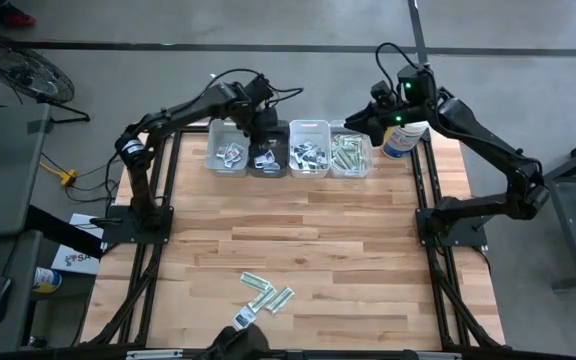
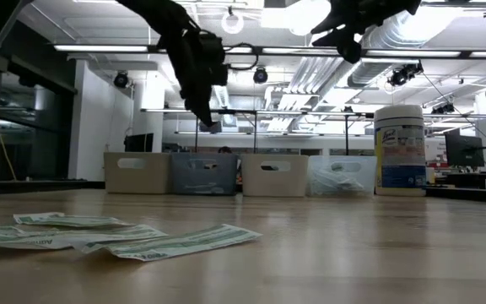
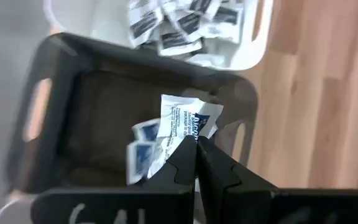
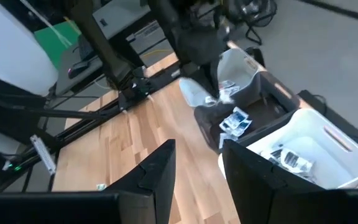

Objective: Pick & Place First Aid Supplies
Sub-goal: Put the blue alcohol pad into the black bin

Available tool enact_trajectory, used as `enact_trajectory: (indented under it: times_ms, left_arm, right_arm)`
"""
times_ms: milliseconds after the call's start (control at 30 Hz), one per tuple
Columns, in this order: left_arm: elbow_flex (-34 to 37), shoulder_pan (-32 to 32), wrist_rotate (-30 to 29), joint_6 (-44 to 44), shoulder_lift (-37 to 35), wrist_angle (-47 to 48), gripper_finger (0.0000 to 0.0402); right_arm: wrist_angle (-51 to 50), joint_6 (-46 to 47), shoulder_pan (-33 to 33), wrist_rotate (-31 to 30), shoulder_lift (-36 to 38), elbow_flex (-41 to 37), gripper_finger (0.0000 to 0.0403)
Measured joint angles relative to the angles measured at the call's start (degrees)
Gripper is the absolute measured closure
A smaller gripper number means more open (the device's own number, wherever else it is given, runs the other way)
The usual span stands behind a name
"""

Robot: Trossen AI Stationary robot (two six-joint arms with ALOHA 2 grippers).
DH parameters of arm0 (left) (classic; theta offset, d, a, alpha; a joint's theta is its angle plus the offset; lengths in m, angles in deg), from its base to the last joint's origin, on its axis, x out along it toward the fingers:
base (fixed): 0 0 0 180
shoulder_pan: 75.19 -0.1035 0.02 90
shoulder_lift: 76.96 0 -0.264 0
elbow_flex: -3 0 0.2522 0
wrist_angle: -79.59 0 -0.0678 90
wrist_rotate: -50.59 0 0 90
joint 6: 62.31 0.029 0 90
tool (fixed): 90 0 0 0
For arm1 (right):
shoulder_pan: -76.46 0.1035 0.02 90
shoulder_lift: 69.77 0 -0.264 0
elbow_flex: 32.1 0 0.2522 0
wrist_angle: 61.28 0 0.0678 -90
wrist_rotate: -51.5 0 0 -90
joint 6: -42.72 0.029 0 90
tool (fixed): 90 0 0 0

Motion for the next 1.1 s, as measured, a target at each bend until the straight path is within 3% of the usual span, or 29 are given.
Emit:
enact_trajectory:
  times_ms: [100, 267, 733, 1100]
  left_arm:
    - [0.0, -0.1, 3.4, -0.3, 2.3, 0.0, 0.0401]
    - [0.0, 0.1, -0.6, -0.4, 5.6, -0.4, 0.0401]
    - [0.0, 0.1, -3.4, 0.2, 11.5, -3.3, 0.0399]
    - [0.0, 0.1, -3.8, 0.3, 11.6, -2.9, 0.0302]
  right_arm:
    - [0.1, 0.8, 0.0, -1.2, 0.5, 0.0, 0.0276]
    - [-0.1, 1.3, 0.0, -1.3, 0.7, 0.0, 0.0276]
    - [-0.1, 1.5, 0.0, -1.4, 0.7, 0.0, 0.0276]
    - [-0.1, 1.4, 0.0, -1.6, 0.7, 0.0, 0.0276]
